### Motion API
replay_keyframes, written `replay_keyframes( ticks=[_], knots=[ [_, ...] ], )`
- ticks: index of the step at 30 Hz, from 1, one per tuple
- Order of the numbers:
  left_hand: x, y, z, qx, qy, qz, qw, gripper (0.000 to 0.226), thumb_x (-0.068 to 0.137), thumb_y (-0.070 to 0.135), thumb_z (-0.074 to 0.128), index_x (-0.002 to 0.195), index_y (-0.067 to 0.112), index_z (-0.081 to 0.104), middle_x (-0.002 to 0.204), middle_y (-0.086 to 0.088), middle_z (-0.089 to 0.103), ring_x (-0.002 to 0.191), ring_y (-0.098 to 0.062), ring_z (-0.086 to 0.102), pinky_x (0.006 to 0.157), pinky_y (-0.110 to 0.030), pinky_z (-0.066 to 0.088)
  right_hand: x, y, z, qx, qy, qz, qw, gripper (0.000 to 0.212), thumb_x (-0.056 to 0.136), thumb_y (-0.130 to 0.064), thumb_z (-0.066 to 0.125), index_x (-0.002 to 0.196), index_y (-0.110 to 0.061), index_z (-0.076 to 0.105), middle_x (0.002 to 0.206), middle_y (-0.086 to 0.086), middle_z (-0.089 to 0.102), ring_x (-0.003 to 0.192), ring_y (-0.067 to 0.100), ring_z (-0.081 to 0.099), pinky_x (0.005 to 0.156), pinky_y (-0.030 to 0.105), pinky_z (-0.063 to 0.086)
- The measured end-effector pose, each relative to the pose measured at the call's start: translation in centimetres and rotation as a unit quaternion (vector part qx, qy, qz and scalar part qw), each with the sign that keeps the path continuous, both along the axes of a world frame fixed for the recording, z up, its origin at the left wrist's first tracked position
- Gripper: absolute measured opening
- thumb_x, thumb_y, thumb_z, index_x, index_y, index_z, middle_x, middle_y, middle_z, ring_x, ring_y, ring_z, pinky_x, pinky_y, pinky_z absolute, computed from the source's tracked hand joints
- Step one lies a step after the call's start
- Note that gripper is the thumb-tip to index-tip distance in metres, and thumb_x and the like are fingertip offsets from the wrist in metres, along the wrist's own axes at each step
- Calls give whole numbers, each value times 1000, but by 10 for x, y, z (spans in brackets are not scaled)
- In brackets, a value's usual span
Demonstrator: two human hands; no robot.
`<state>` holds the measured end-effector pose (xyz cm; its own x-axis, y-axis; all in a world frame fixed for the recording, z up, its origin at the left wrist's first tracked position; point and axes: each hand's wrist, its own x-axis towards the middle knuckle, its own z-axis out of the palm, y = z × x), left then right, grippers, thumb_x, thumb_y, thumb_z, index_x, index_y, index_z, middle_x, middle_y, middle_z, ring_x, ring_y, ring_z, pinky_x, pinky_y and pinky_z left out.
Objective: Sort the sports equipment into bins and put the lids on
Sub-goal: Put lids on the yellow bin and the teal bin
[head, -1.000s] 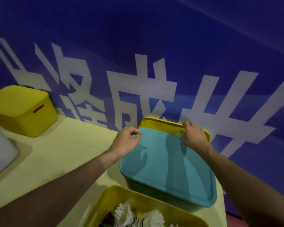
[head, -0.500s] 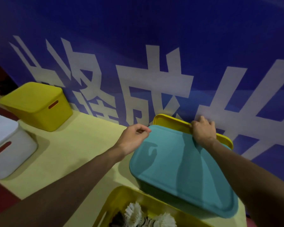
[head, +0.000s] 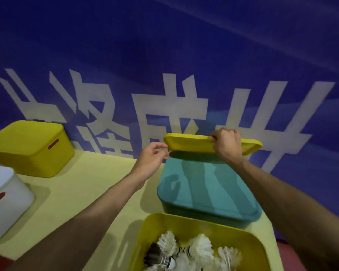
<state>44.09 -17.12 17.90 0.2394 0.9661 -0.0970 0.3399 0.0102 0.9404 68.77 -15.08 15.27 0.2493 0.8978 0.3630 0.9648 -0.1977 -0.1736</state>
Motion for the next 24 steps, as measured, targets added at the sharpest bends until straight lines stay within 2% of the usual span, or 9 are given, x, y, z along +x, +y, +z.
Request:
replay_keyframes(
  ticks=[5, 8, 9, 11, 13, 16, 19, 22, 24],
  knots=[
    [-32, -32, 24, -15, -58, -8, 998, 28, 99, 27, 45, 123, 13, 52, 103, -3, 68, 91, -13, 68, 93, -34, 49, -40, -52, 38, 63, -11, 8, 998, 14, 83, -14, 62, 89, -18, 74, 89, 6, 67, 87, 26, 60, 94, 34, 32],
    [-60, -52, 34, -95, -150, 4, 984, 39, 100, 30, 44, 131, 7, 45, 108, -13, 69, 93, -21, 70, 89, -37, 53, -73, -86, 53, 94, -1, 19, 995, 14, 78, -9, 66, 84, -18, 74, 83, 3, 67, 84, 24, 60, 91, 32, 31],
    [-71, -58, 36, -154, -216, 7, 964, 47, 99, 33, 45, 137, 5, 38, 114, -17, 67, 95, -25, 70, 88, -40, 54, -86, -96, 56, 107, 6, 24, 994, 14, 78, -9, 66, 86, -18, 74, 83, 3, 67, 84, 23, 59, 90, 31, 30],
    [-94, -69, 36, -272, -358, 10, 893, 67, 96, 41, 50, 148, 10, 20, 129, -24, 57, 99, -31, 69, 87, -44, 54, -113, -118, 61, 131, 18, 31, 991, 13, 83, -11, 66, 89, -18, 74, 84, 1, 67, 85, 20, 58, 91, 28, 30],
    [-110, -79, 33, -308, -422, 25, 852, 70, 92, 47, 54, 147, 18, 21, 138, -25, 48, 102, -34, 68, 87, -46, 55, -138, -136, 61, 152, 25, 42, 987, 12, 86, -12, 64, 91, -18, 74, 84, 0, 66, 84, 16, 56, 93, 28, 31],
    [-137, -98, 17, -304, -447, 61, 839, 34, 96, 35, 53, 120, 11, 45, 127, -23, 57, 100, -36, 67, 84, -45, 56, -173, -173, 54, 152, 24, 51, 987, 11, 85, -14, 67, 92, -17, 75, 86, -1, 67, 84, 16, 56, 91, 29, 32],
    [-158, -118, 2, -337, -437, 85, 830, 20, 98, 15, 48, 115, 7, 47, 121, -25, 59, 99, -36, 66, 71, -42, 59, -190, -213, 38, 99, 25, 71, 992, 13, 82, -17, 71, 94, -16, 76, 90, -1, 69, 84, 15, 60, 90, 32, 42],
    [-165, -142, -9, -336, -369, 89, 862, 14, 96, 8, 49, 110, 3, 50, 121, -24, 59, 104, -36, 63, 71, -40, 56, -196, -252, 25, 20, 60, 97, 993, 15, 78, -20, 74, 92, -16, 76, 93, 0, 72, 84, 16, 63, 87, 42, 50],
    [-163, -155, -14, -314, -336, 91, 883, 17, 95, 4, 51, 112, 1, 50, 120, -24, 59, 102, -37, 63, 72, -37, 56, -194, -275, 21, -10, 101, 83, 991, 20, 81, -28, 64, 94, -19, 75, 102, -1, 71, 95, 16, 62, 92, 40, 47]
  ],
)
